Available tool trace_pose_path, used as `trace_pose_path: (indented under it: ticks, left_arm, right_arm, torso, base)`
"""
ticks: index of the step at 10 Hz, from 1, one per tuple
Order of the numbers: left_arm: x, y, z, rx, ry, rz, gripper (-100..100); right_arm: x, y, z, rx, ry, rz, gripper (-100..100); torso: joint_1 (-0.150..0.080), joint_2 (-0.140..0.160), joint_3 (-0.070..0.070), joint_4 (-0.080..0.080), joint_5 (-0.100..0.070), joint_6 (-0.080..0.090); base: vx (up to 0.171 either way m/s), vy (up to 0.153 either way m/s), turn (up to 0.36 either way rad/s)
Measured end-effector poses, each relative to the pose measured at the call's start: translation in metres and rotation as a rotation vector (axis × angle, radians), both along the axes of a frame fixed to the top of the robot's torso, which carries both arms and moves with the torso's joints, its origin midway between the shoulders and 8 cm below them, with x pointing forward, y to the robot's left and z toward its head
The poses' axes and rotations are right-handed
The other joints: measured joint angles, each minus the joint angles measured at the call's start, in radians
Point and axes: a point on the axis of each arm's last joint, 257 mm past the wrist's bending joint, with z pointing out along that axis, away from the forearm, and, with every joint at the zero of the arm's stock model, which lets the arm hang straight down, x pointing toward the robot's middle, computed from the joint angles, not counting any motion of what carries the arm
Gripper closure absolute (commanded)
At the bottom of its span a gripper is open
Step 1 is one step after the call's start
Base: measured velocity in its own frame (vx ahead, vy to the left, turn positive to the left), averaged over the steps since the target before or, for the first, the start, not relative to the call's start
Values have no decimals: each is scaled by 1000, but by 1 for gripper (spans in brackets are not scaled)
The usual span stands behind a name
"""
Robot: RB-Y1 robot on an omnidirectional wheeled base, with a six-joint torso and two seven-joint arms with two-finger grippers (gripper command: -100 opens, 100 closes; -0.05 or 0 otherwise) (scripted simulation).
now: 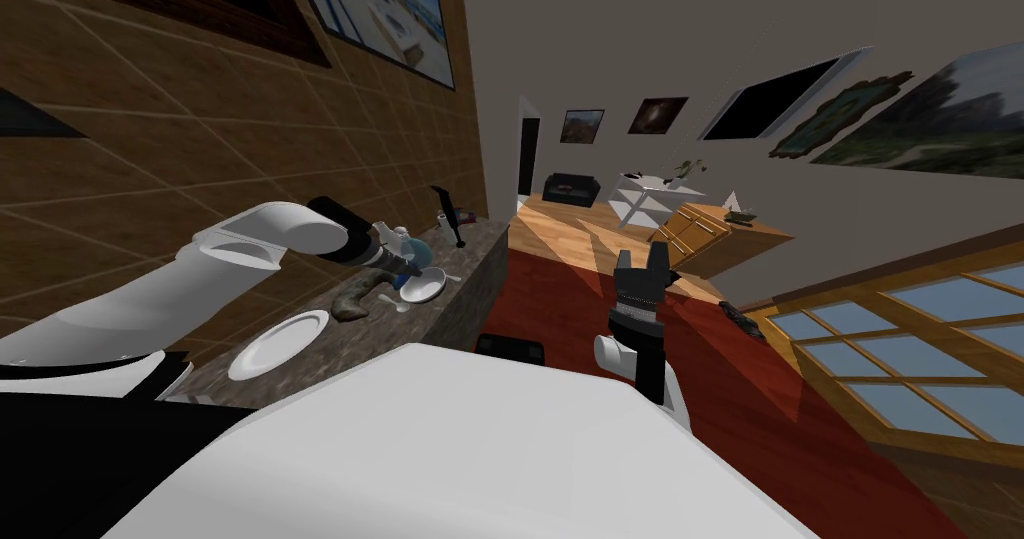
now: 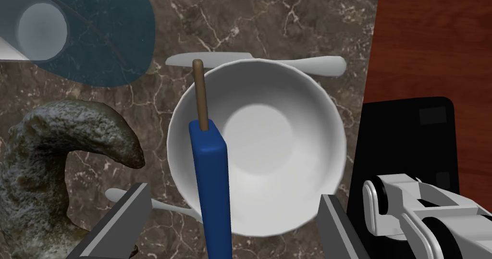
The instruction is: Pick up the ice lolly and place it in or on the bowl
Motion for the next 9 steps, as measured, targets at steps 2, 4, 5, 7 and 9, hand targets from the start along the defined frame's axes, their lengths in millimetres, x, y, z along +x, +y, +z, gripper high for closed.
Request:
trace_pose_path:
  ticks: [2,4,5,7,9]
  left_arm:
    - [0,0,0,0,0,0,0]
    - [0,-1,3,3,0,1,-100]
    - [1,-3,9,3,-2,7,-100]
    - [3,-7,20,-3,-6,23,-100]
    - [3,-8,28,4,-7,32,-100]
  right_arm:
    - [0,0,0,0,0,0,0]
    - [0,0,0,0,0,0,0]
    - [0,0,0,0,0,0,0]
    - [0,0,0,0,0,0,0]
    - [0,0,0,0,0,0,0]
  torso:
    - [0,0,0,0,0,0]
    - [0,1,1,0,0,0]
    - [2,2,1,0,0,0]
    - [3,3,2,1,1,0]
    - [2,2,1,1,0,0]
  base:
    - [0,0,0]
    - [-20,27,-60]
    - [-37,53,-96]
    - [-31,50,-60]
    - [-20,31,-63]
